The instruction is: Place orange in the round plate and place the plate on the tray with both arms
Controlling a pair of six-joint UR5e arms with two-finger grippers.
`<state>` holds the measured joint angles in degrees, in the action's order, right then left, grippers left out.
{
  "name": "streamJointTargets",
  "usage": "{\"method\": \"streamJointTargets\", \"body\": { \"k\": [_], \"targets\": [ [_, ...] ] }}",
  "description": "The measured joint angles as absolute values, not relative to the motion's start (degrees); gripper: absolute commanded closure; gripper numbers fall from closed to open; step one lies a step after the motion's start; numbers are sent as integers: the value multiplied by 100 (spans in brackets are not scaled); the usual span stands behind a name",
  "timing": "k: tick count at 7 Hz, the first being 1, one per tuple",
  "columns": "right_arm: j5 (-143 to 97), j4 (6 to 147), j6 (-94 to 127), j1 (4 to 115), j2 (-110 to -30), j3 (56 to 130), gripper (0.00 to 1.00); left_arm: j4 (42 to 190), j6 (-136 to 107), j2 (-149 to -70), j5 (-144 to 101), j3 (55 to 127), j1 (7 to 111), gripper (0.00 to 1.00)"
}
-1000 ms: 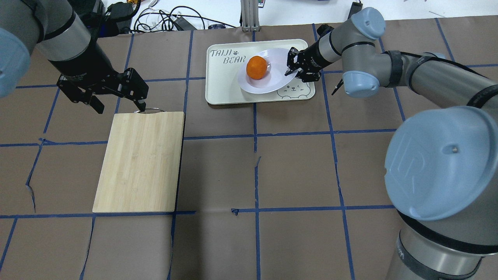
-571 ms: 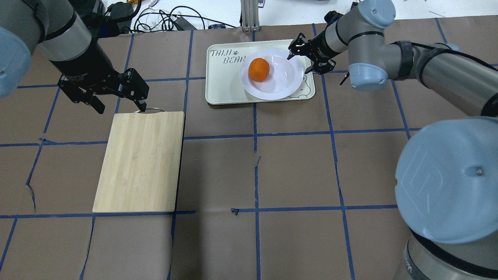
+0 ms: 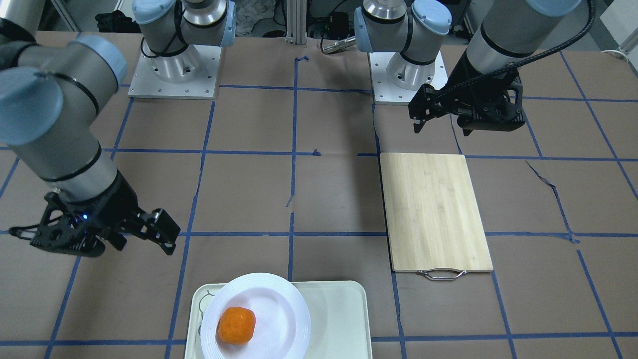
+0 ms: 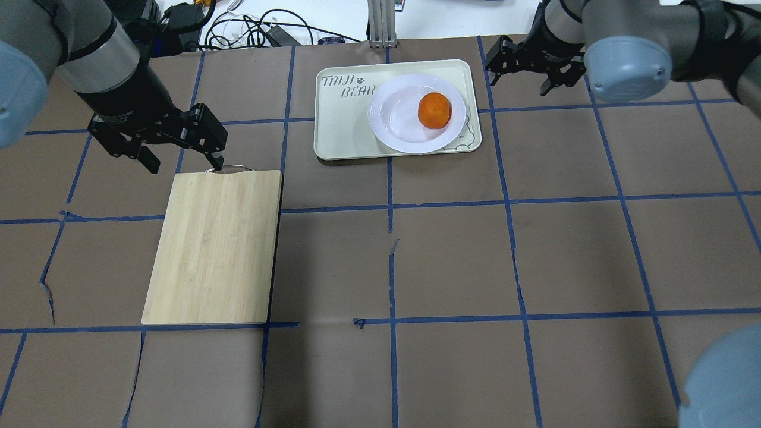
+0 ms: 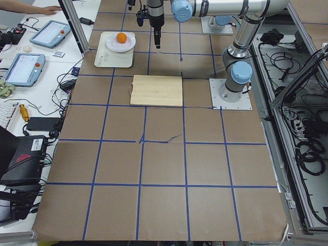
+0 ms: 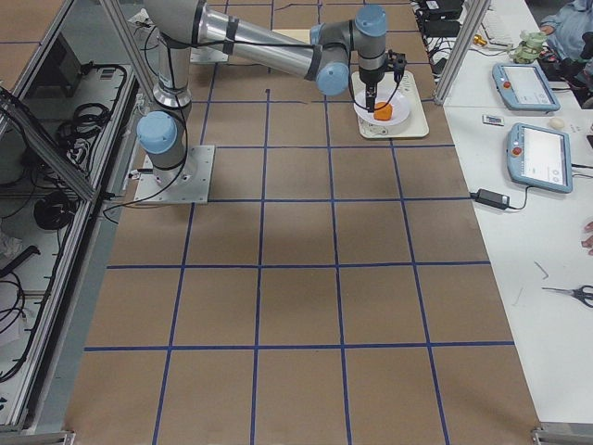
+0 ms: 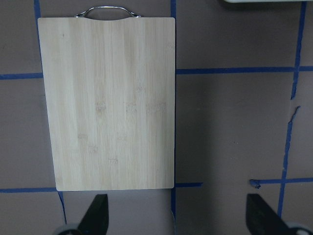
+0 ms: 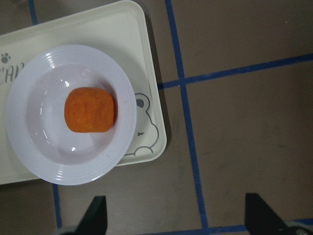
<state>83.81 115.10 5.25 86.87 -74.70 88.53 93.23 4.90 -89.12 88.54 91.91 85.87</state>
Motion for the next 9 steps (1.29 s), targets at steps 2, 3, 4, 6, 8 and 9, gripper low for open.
{"method": "streamJointTargets", "body": {
  "k": [2,3,4,6,8,9],
  "targets": [
    [8860,10239,193,8826,-8397,8875,0,9323,484,-8904,8857,9186,8587,0],
    [8894,9750,179,8892,-8731,8876,0,9323,484,-8901,8857,9185,8587,0],
    [8890,9412,180,8922,-8926,8876,0,9319,484,-8895,8855,9182,8587,0],
    [8916,9057,226,8945,-9068,8876,0,9315,483,-8843,8855,9168,8587,0],
    [8919,9040,370,9004,-9083,8877,0,9312,483,-8788,9056,9144,8610,0],
    [8923,9053,404,9040,-9074,8879,0,9309,483,-8778,9143,9149,8623,0]
  ]
}}
